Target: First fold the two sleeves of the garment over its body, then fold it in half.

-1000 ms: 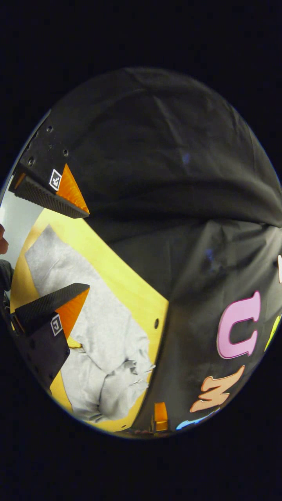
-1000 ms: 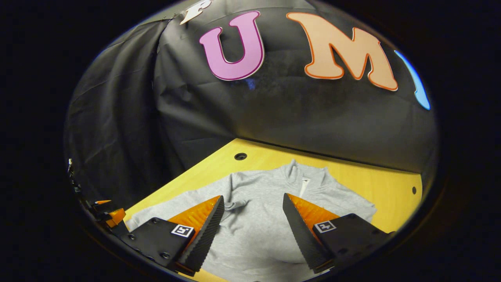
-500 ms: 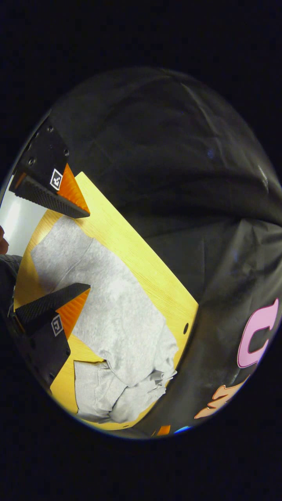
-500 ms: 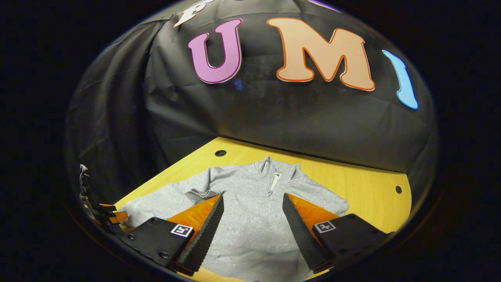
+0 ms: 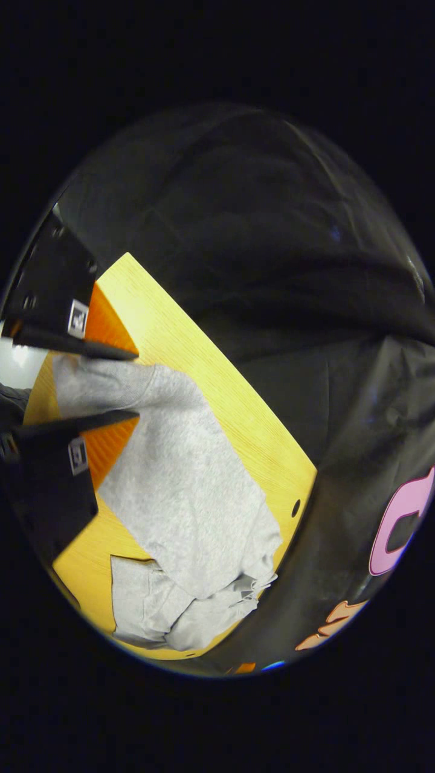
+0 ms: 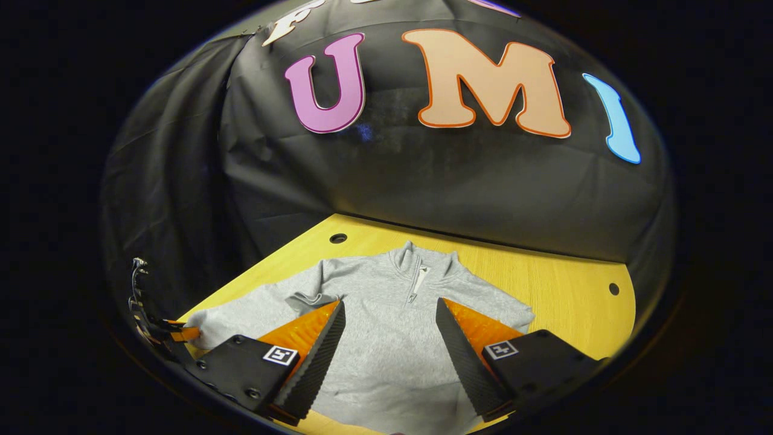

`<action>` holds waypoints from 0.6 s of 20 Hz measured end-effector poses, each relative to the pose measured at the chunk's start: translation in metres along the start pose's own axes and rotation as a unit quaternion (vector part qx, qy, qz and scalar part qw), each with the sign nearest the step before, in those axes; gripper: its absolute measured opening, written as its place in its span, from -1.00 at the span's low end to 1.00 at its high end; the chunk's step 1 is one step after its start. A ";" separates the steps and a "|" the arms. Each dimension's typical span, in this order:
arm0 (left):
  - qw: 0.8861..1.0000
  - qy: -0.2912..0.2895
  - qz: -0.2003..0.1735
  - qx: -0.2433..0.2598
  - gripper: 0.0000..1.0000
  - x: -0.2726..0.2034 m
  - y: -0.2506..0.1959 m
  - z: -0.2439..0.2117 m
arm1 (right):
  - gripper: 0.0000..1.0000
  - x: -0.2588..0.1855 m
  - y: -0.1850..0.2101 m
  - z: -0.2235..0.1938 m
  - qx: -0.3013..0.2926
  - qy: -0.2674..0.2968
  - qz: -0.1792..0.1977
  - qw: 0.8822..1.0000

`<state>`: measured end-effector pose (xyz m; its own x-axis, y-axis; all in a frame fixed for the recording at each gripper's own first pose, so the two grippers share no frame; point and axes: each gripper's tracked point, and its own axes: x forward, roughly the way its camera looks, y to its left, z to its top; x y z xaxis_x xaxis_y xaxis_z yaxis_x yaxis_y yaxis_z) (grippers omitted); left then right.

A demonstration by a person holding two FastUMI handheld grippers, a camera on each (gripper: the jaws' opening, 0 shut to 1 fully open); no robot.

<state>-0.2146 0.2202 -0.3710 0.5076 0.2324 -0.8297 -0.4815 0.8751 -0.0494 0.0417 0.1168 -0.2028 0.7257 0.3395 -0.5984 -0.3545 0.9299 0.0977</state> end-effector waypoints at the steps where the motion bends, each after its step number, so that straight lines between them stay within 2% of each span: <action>1: 1.000 0.003 0.001 0.001 -0.46 -0.001 -0.004 0.001 | 0.93 -0.002 -0.001 -0.002 -0.001 -0.001 -0.002 1.000; 2: 1.000 0.007 0.006 0.008 -0.63 0.000 -0.004 -0.001 | 0.93 -0.004 -0.003 -0.003 -0.003 -0.001 -0.004 1.000; 3: 1.000 0.010 0.008 0.019 -0.77 -0.002 -0.004 0.001 | 0.82 -0.007 -0.005 -0.006 -0.005 0.000 -0.006 1.000; 4: 1.000 0.011 0.011 0.026 -0.84 0.000 -0.004 0.002 | 0.93 -0.009 -0.007 -0.007 -0.007 0.001 -0.009 1.000; 5: 0.999 0.015 0.014 0.029 -0.92 -0.001 -0.003 0.003 | 0.83 -0.012 -0.010 -0.009 -0.006 0.000 -0.012 1.000; 6: 0.999 0.020 0.013 0.029 -0.93 -0.003 -0.004 0.005 | 0.83 -0.015 -0.012 -0.009 -0.006 -0.001 -0.015 1.000; 7: 0.999 0.017 0.008 0.030 -0.94 -0.005 -0.007 0.013 | 0.93 -0.019 -0.015 -0.009 -0.005 -0.003 -0.018 1.000; 8: 0.999 0.007 0.001 0.032 -0.95 -0.009 -0.008 0.025 | 0.93 -0.022 -0.018 -0.009 -0.005 -0.005 -0.021 1.000; 9: 0.999 -0.008 -0.003 0.035 -0.95 -0.015 -0.008 0.041 | 0.83 -0.026 -0.021 -0.011 -0.005 -0.005 -0.024 1.000; 10: 0.999 -0.021 -0.009 0.037 -0.95 -0.020 -0.009 0.058 | 0.83 -0.029 -0.025 -0.012 -0.005 -0.005 -0.028 1.000; 11: 0.999 -0.038 -0.013 0.037 -0.94 -0.025 -0.013 0.076 | 0.92 -0.034 -0.028 -0.014 -0.003 -0.007 -0.031 0.999; 12: 0.998 -0.051 -0.019 0.036 -0.94 -0.025 -0.023 0.089 | 0.83 -0.037 -0.032 -0.015 0.000 -0.008 -0.035 0.999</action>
<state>-0.1523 0.2320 -0.2995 0.5954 0.2377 -0.7675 -0.4100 0.9114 -0.0357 0.0175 0.0726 -0.1957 0.7576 0.2763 -0.5914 -0.3031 0.9513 0.0561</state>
